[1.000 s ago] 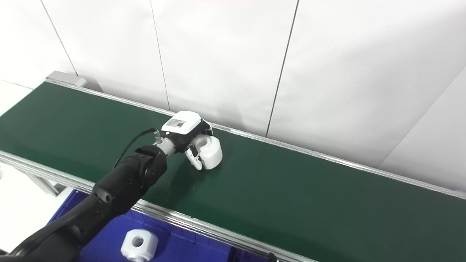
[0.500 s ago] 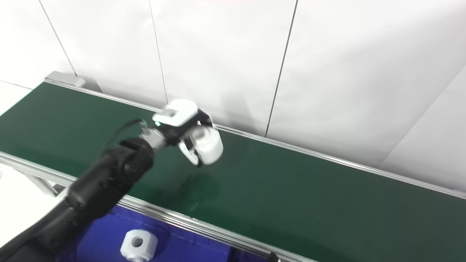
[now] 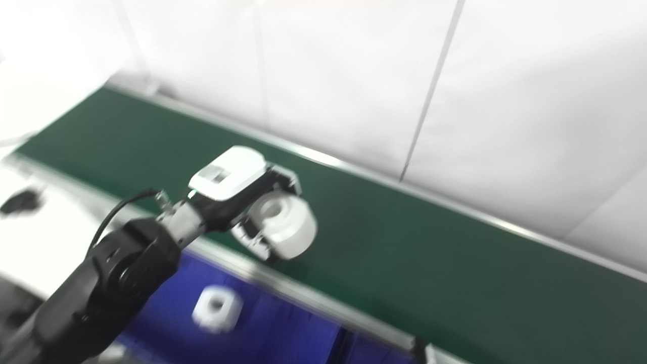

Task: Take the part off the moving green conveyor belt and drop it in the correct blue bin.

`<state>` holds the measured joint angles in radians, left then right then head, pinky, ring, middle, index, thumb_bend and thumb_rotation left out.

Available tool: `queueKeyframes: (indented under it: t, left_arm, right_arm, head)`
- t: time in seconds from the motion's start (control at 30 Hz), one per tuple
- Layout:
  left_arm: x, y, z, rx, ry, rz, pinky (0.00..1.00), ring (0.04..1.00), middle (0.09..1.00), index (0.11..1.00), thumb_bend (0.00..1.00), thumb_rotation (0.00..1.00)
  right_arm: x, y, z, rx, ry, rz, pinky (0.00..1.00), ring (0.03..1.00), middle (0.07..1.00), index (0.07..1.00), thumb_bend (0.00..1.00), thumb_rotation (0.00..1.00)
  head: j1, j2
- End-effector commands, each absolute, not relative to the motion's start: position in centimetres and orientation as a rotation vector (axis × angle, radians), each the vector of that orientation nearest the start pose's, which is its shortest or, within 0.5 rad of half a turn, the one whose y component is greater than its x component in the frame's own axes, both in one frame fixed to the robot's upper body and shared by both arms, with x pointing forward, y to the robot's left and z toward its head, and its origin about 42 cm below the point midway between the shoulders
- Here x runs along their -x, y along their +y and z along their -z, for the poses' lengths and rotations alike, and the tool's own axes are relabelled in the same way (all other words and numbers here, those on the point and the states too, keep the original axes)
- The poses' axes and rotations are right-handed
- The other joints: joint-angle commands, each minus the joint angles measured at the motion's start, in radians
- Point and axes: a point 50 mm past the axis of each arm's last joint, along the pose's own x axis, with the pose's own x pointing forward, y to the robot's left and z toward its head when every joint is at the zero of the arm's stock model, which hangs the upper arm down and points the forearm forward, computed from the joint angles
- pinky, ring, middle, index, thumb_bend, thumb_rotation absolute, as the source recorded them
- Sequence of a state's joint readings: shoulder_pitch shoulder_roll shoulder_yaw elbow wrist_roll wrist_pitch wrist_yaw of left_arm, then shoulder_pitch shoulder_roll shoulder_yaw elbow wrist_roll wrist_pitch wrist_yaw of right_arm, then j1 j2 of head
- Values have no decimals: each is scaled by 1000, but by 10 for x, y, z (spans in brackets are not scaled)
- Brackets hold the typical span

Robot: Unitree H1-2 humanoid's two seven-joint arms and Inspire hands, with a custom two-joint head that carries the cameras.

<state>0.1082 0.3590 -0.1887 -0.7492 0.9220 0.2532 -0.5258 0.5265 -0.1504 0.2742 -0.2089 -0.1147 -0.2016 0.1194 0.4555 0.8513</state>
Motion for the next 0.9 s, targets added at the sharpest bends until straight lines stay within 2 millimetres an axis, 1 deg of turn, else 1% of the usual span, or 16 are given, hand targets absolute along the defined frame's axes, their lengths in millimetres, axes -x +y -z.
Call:
queueKeyframes:
  t: [0.0, 0.03, 0.07, 0.1, 0.13, 0.17, 0.27, 0.4, 0.43, 0.47, 0.5, 0.63, 0.77, 0.8, 0.83, 0.87]
  left_arm:
    - [-195, 232, -239, -1221, -164, 287, 172, 249, 466, 488, 524, 0]
    - [-189, 230, -237, -1217, -146, 300, 166, 241, 471, 487, 524, 0]
    - [-182, 228, -235, -1217, -125, 317, 180, 262, 449, 498, 521, 0]
    - [-176, 226, -231, -1219, -109, 335, 185, 268, 440, 503, 520, 0]
    - [-170, 224, -228, -1221, -99, 348, 223, 311, 432, 515, 518, 0]
    - [-164, 222, -224, -1224, -87, 359, 236, 323, 424, 519, 517, 0]
    - [-145, 216, -211, -1218, -30, 387, 226, 303, 404, 517, 515, 0]
    - [-129, 209, -195, -1194, -5, 396, 218, 300, 404, 516, 515, 0]
    - [-126, 207, -189, -1198, -5, 390, 199, 275, 398, 514, 515, 0]
    - [-124, 205, -182, -1205, -10, 380, 191, 265, 396, 513, 515, 0]
    - [-122, 203, -176, -1213, -13, 373, 204, 289, 400, 515, 515, 0]
    - [-118, 200, -153, -1237, -17, 347, 193, 258, 398, 515, 515, 0]
    - [-124, 202, -148, -1253, -24, 333, 195, 256, 393, 510, 515, 0]
    - [-125, 203, -148, -1255, -24, 332, 201, 261, 433, 498, 520, 0]
    - [-126, 204, -146, -1260, -21, 330, 204, 263, 453, 492, 522, 0]
    - [-126, 205, -146, -1263, -19, 328, 212, 275, 424, 503, 519, 0]
  right_arm:
    - [-95, -202, -74, 139, 104, -333, 971, 972, 973, 1000, 861, 1000]
    - [-95, -205, -75, 143, 105, -335, 952, 960, 962, 1000, 858, 1000]
    - [-96, -209, -76, 147, 105, -337, 938, 951, 955, 1000, 859, 1000]
    - [-96, -212, -77, 149, 106, -338, 935, 950, 953, 1000, 859, 1000]
    - [-97, -214, -78, 147, 107, -337, 925, 942, 946, 1000, 861, 1000]
    - [-97, -216, -79, 146, 109, -337, 917, 936, 940, 996, 864, 1000]
    - [-100, -221, -82, 147, 111, -342, 887, 917, 925, 979, 855, 1000]
    - [-102, -225, -81, 144, 113, -349, 879, 908, 917, 970, 850, 1000]
    - [-103, -225, -82, 143, 116, -348, 874, 904, 913, 967, 856, 1000]
    - [-103, -225, -82, 146, 118, -348, 871, 901, 910, 965, 864, 1000]
    - [-103, -225, -83, 149, 121, -347, 866, 900, 907, 962, 864, 1000]
    - [-103, -223, -84, 150, 128, -349, 861, 900, 903, 959, 859, 1000]
    - [-103, -222, -83, 145, 129, -354, 866, 906, 908, 962, 863, 995]
    - [-103, -221, -83, 147, 128, -355, 860, 902, 907, 963, 866, 998]
    - [-102, -221, -83, 147, 128, -355, 857, 900, 907, 963, 867, 999]
    - [-102, -220, -84, 146, 128, -355, 857, 900, 907, 963, 872, 999]
  head:
    - [11, 20]
    - [13, 25]
    - [17, 35]
    - [17, 35]
    - [19, 46]
    - [19, 46]
    - [26, 58]
    - [29, 64]
    - [29, 64]
    - [29, 64]
    - [20, 68]
    - [14, 69]
    - [10, 67]
    - [9, 67]
    - [6, 68]
    - [5, 68]
